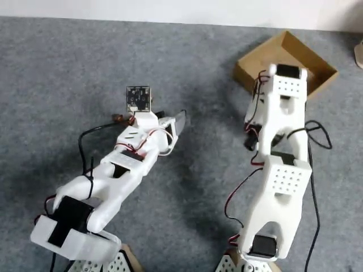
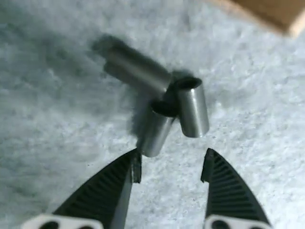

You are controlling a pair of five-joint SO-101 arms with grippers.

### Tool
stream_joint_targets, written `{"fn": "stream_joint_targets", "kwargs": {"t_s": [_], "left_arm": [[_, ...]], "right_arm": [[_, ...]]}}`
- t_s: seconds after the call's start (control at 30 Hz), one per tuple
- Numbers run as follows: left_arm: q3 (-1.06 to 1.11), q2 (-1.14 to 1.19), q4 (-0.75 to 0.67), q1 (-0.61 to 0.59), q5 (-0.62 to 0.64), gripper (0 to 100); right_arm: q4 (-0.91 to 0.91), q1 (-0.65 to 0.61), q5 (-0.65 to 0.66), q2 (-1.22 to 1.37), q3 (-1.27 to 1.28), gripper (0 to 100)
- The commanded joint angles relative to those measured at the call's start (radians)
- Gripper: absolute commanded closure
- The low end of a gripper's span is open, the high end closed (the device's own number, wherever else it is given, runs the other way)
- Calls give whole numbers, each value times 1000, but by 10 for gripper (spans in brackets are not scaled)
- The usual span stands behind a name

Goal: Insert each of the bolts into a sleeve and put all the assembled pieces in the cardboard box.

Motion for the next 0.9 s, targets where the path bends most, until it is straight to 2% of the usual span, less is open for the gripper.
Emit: {"fn": "stream_joint_targets", "kwargs": {"t_s": [0.0, 0.3, 0.43, 0.57, 0.87], "left_arm": [[-44, -8, -23, 7, -8, 790], [-44, -8, -23, 7, -8, 790], [-44, -8, -26, 7, -8, 790], [-44, -8, -25, 5, -8, 790], [-45, -8, -25, 7, -8, 790]], "right_arm": [[-84, -13, -14, -68, 99, 814], [-381, -13, -6, -74, 421, 815], [-392, -5, -3, -74, 456, 866], [-394, -12, 91, -76, 455, 955], [-335, -28, 255, -114, 460, 937]]}}
